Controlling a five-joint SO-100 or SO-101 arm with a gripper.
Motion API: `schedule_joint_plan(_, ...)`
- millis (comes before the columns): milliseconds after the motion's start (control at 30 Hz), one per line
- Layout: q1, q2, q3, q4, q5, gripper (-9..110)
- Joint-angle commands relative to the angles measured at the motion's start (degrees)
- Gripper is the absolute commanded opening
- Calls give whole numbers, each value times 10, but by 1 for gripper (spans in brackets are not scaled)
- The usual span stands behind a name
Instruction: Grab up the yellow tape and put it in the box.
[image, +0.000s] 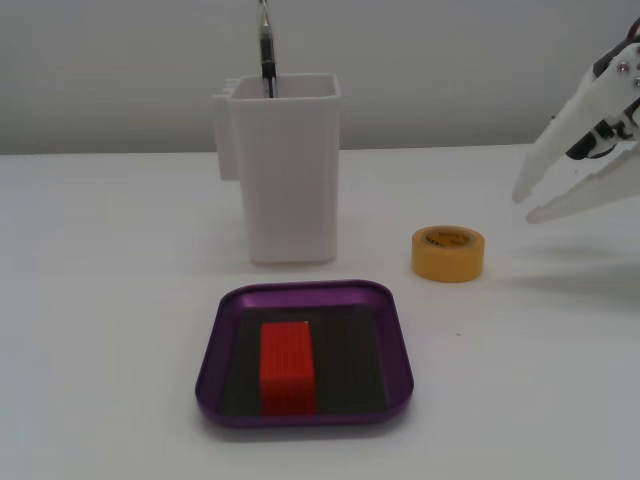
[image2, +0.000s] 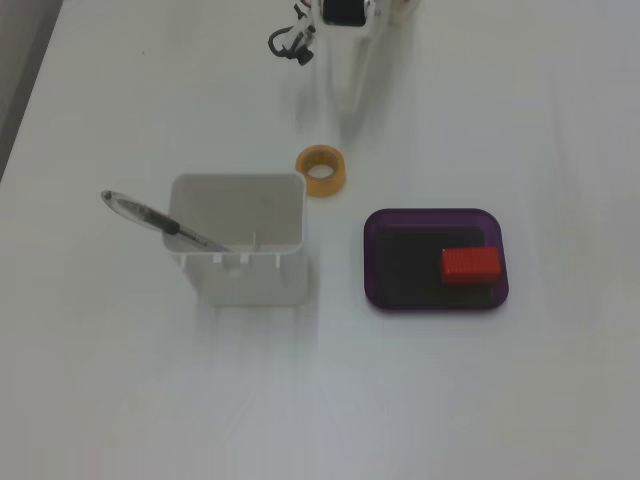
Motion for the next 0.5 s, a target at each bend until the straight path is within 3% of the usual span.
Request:
schedule_joint_plan(0, -1, 46, -60, 4, 3, -1)
schedule_joint_plan(233, 5, -10, -177, 31, -4, -1)
schedule_joint_plan(467, -2, -246, -312, 35, -4, 0)
